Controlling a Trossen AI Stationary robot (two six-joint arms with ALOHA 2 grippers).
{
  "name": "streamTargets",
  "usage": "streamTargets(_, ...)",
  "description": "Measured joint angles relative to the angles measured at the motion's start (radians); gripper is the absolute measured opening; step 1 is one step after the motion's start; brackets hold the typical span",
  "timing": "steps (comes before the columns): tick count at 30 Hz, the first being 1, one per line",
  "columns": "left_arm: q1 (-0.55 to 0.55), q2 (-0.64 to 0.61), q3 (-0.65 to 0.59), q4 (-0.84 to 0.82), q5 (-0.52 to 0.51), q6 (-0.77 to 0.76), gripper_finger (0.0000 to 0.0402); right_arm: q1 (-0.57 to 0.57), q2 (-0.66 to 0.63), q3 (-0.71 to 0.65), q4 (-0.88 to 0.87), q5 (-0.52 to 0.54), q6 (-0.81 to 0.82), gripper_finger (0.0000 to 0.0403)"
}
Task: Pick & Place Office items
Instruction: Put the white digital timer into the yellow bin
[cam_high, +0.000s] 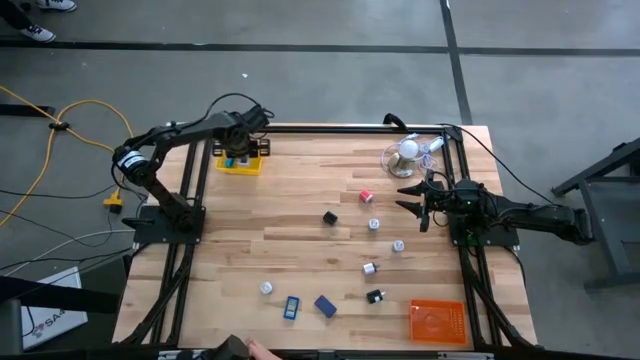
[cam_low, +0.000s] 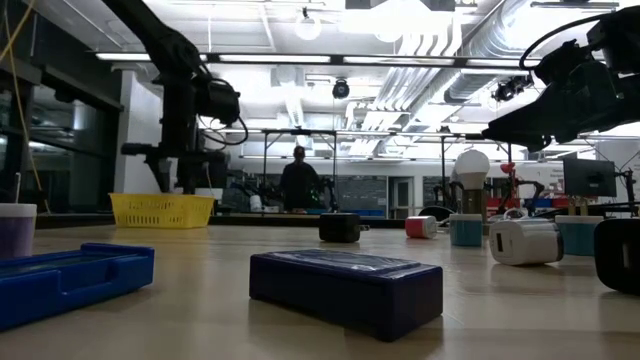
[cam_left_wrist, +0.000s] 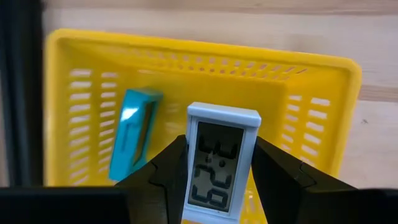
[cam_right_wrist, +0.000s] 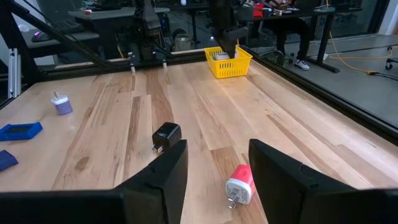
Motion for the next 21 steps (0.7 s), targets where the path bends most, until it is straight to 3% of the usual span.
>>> streamTargets(21, -0.001, 0.000, -0.077, 0.077, 0.011, 0.016, 0.0145, 0.000, 0.000, 0.000, 0.000, 0.000, 0.000, 0.0158)
